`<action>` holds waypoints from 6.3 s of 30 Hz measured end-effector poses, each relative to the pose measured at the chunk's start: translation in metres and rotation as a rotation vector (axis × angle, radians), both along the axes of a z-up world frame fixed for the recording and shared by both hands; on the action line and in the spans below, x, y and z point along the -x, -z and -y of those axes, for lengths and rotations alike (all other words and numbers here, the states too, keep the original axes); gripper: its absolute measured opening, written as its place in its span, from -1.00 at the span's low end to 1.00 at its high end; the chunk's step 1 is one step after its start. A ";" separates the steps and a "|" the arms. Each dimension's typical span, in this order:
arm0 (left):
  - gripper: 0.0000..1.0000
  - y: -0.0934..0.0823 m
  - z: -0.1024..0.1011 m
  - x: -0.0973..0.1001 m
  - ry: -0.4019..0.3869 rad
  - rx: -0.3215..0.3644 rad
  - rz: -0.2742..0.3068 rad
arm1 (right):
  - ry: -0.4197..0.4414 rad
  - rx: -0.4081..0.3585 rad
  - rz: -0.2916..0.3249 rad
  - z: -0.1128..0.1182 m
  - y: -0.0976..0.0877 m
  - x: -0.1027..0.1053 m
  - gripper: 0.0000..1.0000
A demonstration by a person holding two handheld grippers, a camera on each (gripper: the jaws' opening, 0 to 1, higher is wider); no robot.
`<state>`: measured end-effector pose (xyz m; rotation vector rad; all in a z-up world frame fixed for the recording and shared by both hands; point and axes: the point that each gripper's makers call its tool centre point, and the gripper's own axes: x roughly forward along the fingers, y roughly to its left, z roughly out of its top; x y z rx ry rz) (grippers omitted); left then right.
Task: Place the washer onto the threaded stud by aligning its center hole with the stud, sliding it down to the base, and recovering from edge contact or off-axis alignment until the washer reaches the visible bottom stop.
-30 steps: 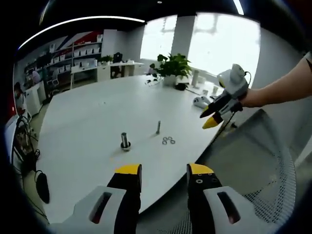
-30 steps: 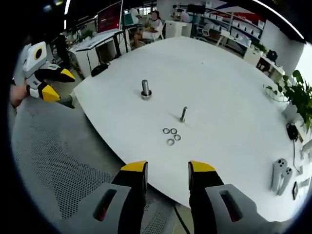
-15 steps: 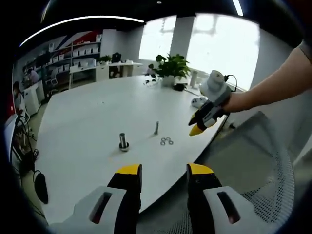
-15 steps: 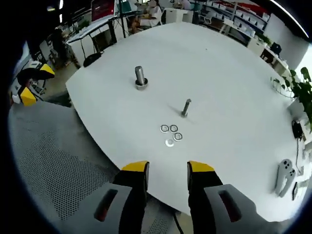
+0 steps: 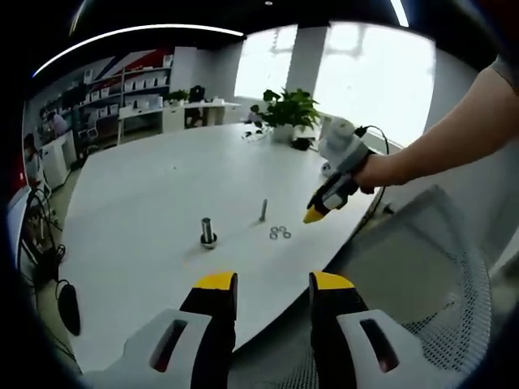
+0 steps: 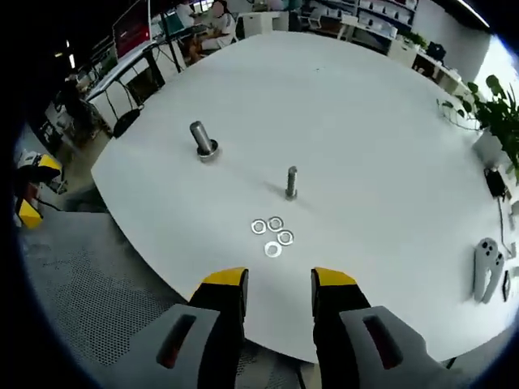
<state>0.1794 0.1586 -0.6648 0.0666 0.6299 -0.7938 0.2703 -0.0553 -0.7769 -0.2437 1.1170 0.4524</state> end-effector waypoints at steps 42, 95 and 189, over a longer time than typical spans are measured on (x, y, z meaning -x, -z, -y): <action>-0.38 0.009 -0.005 0.000 -0.011 -0.056 -0.016 | -0.119 0.128 -0.125 -0.018 0.063 -0.013 -0.51; -0.42 0.010 -0.005 0.001 -0.004 -0.065 -0.019 | -0.082 0.214 -0.110 -0.018 0.064 -0.014 -0.72; -0.43 0.009 -0.007 0.001 -0.002 -0.067 -0.006 | -0.232 0.191 0.043 -0.032 -0.017 -0.079 -0.73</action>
